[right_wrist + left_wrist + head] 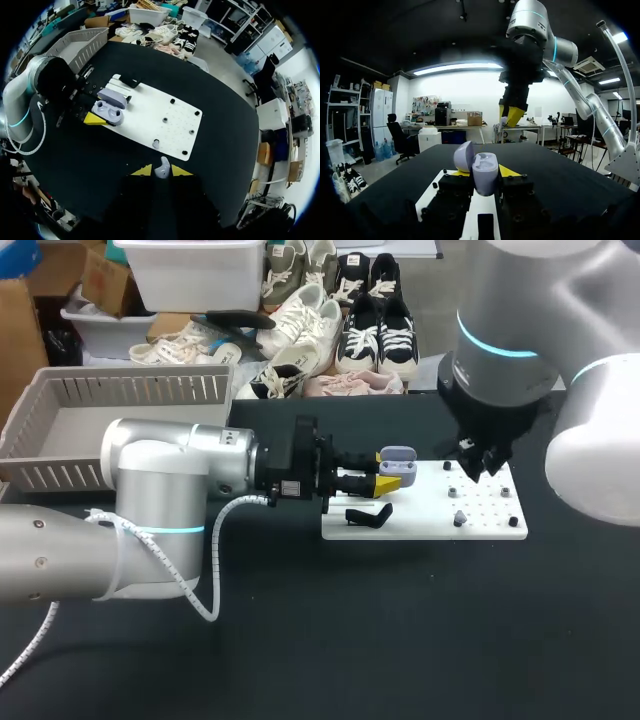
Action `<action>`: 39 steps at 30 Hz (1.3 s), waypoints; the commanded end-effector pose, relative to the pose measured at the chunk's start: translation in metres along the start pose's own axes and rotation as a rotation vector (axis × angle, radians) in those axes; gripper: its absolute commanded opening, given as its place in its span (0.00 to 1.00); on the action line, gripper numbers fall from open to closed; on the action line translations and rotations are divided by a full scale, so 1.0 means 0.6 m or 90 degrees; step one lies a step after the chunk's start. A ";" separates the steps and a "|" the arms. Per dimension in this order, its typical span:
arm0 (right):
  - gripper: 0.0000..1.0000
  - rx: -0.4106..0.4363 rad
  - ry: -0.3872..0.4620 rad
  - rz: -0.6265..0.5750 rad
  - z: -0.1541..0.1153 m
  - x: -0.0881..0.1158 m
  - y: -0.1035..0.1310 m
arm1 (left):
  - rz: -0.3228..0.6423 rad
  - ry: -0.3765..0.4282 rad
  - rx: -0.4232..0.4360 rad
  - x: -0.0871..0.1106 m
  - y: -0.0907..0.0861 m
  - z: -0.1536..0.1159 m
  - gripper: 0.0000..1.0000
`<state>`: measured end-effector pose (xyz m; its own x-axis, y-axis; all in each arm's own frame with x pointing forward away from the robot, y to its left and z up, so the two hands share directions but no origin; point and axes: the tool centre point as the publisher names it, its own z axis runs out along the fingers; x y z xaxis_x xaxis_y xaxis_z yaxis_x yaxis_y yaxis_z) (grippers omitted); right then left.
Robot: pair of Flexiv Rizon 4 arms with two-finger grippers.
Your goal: Pick up each earbud case from the left stands, insert the matching earbuds, close the lid, and place the case in the box.
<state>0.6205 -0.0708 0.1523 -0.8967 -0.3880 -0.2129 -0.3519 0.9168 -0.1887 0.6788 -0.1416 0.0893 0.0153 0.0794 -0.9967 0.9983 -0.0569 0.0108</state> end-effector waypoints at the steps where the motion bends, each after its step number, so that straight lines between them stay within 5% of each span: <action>1: 0.00 -0.006 0.029 -0.003 -0.060 0.007 0.033 | 0.000 0.001 -0.001 0.000 0.000 0.001 0.00; 11: 0.00 -0.017 0.047 0.043 -0.073 0.002 0.096 | 0.000 0.001 -0.001 0.000 0.000 0.001 0.00; 26: 0.00 -0.013 0.038 0.050 -0.074 -0.003 0.099 | 0.000 0.001 -0.001 0.000 0.000 0.001 0.00; 30: 0.00 0.008 0.031 0.129 -0.070 -0.037 0.121 | 0.000 0.001 -0.001 0.000 0.000 0.001 0.00; 39: 0.00 0.012 0.132 0.333 -0.047 -0.075 0.126 | 0.000 0.001 -0.001 0.000 0.000 0.001 0.00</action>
<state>0.6110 0.0107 0.1728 -0.9839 0.0440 -0.1731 0.0615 0.9934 -0.0971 0.6788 -0.1416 0.0892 0.0153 0.0794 -0.9967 0.9983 -0.0569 0.0108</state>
